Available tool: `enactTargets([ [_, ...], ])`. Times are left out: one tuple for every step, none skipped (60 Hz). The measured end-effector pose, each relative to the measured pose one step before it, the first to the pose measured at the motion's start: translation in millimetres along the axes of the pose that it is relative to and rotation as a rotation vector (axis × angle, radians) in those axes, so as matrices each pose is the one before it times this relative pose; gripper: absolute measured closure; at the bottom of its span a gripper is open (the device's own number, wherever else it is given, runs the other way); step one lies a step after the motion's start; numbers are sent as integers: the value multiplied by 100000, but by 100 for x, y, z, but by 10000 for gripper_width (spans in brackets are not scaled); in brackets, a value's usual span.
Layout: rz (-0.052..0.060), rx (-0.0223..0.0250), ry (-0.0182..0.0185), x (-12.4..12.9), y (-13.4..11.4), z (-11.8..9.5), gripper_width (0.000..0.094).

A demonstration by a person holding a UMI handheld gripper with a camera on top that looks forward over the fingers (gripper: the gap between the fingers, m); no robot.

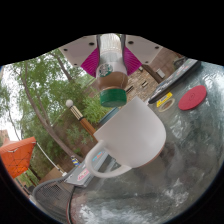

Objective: Pour water

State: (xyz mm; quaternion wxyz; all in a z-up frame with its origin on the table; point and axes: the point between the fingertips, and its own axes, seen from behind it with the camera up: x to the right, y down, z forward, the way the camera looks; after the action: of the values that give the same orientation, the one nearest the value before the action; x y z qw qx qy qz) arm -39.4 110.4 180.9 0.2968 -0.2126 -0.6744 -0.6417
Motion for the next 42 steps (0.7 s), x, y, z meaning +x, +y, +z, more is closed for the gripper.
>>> enactTargets([
  [-106,236,41,-21,-22,27,661],
  [38,59,183,33,4,-22,661],
  [290,220,440,70,278,-540,661],
  [720,285,133,44,-277,707,661],
  [1206,111,547,95,-19,170,660],
  [1755,23,623,193,-35,103,660],
  [2504,-96,773,198,-11,-26,661],
  [3196,-114,270,230,108,151,661],
  [3479,195,190,257,327,-428,662],
  [4546,-115,263,280,179,-189,663],
  [5355,-102,437,398,167,-187,662],
  [6243,43,844,527,64,-100,662],
  [7221,64,615,315,85,288,662],
  [8071,-227,540,528,228,-187,662],
  [8793,-445,500,554,280,-183,663],
  [9347,-334,656,372,184,179,661],
  [9853,-915,906,649,399,-221,661],
  [10258,-915,694,572,357,-259,660],
  [10314,-299,430,538,239,-261,660],
  [10206,660,85,82,18,339,660],
  [9994,-317,170,419,244,-250,660],
  [9735,-681,323,434,376,-224,660],
  [9615,-340,314,144,377,155,658],
  [9405,-537,-356,179,451,-211,660],
  [9318,-126,-542,155,375,-183,659],
  [8950,-255,-651,115,448,-141,659],
  [10161,-484,1186,-643,933,170,660],
  [8127,-1004,-1284,-16,790,-33,659],
  [7735,-1316,-1710,27,583,232,659],
  [7559,-1747,-2332,41,485,394,659],
  [10385,3265,2777,25,1120,-1897,658],
  [5050,-3494,-5081,-871,598,1534,659],
  [7463,733,-645,-339,975,190,659],
  [6746,-935,-1778,-121,637,311,659],
  [6357,-988,-1537,-52,646,335,659],
  [5534,-1002,-1184,132,518,324,659],
  [4789,-943,-782,211,609,265,659],
  [5348,3,-261,-116,2080,-885,658],
  [1572,-1670,-708,438,-340,363,658],
  [1983,-733,-276,220,560,268,660],
  [1493,-643,-89,221,568,249,659],
  [965,-728,90,259,581,227,660],
])
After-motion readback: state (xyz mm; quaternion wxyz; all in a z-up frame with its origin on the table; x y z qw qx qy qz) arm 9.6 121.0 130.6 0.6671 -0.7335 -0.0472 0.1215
